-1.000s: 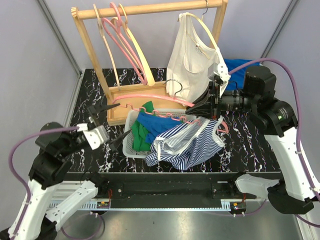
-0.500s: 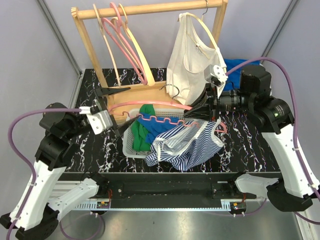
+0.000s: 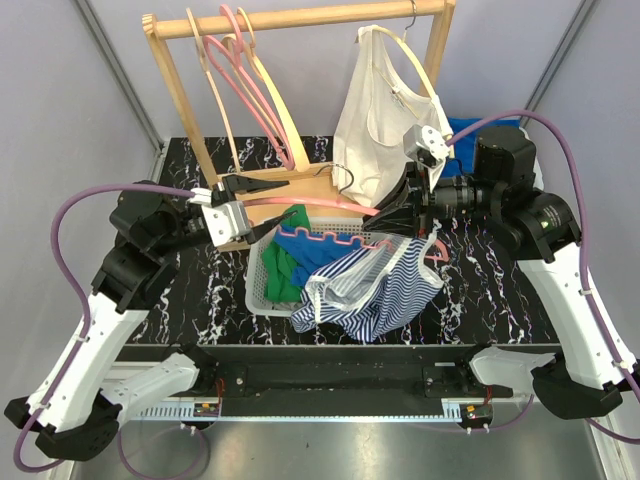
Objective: Remove the tank top from the hanger
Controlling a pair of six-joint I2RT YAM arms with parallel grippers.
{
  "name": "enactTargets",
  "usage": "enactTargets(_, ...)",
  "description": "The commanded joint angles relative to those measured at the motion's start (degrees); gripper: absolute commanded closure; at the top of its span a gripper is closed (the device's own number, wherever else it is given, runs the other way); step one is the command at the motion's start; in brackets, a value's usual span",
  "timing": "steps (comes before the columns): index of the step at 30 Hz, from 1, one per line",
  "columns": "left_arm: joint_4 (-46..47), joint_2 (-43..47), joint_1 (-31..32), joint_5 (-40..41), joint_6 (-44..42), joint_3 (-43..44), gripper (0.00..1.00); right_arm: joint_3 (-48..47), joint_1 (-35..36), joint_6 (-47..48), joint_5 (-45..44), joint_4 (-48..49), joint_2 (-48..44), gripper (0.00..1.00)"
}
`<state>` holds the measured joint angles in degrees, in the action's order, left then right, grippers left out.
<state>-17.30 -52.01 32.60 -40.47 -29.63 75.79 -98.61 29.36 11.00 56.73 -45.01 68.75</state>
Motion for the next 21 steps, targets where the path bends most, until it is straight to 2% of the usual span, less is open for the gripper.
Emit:
enactTargets(1, 1.6, -0.6, 1.1, 0.5, -1.2, 1.9, 0.48, 0.0, 0.8, -2.1, 2.2, 6.1, -0.5, 1.0)
enactTargets(2, 1.7, -0.7, 1.2, 0.7, -1.5, 2.1, 0.49, 0.2, 0.9, -2.5, 2.2, 6.5, -0.6, 1.0)
enactTargets(4, 1.7, -1.0, 1.8, 1.4, -1.8, 2.4, 0.68, 0.6, 1.0, -3.4, 2.1, 7.3, -0.3, 1.0)
enactTargets(7, 1.7, -0.7, 2.6, 2.9, -2.6, 2.3, 0.89, 0.9, 1.1, -4.3, 2.1, 8.0, 0.4, 1.0)
enactTargets(11, 1.5, 0.2, 3.3, 4.1, -5.1, 1.0, 0.9, 1.1, 1.5, -5.7, 1.5, 10.4, 1.7, 1.0)
enactTargets(13, 1.4, 0.8, 3.8, 5.7, -6.1, 0.3, 1.0, 1.9, 1.5, -7.1, 0.1, 12.3, 1.9, 1.0)
enactTargets(14, 1.5, 0.9, 3.7, 6.4, -6.0, 0.2, 1.0, 2.3, 1.5, -7.3, -0.4, 13.7, 1.6, 0.98)
enactTargets(15, 1.5, 1.1, 3.7, 7.0, -5.9, 0.1, 1.0, 3.1, 1.6, -7.5, -1.1, 14.3, 1.3, 0.93)
enactTargets(16, 1.5, 1.4, 3.7, 8.2, -6.2, -0.3, 1.0, 3.6, 1.5, -7.8, -2.1, 14.9, 0.9, 0.84)
enactTargets(18, 1.5, 2.4, 3.7, 9.7, -6.6, -0.7, 1.0, 5.2, 1.5, -7.6, -5.2, 16.4, -0.6, 0.75)
enactTargets(19, 1.5, 2.9, 3.7, 11.3, -6.8, -1.3, 1.0, 5.7, 1.5, -7.5, -6.1, 17.0, -1.2, 0.66)
enactTargets(21, 1.3, 4.4, 3.7, 12.5, -8.7, -2.2, 1.0, 7.4, 1.5, -7.1, -9.2, 18.2, -2.7, 0.62)
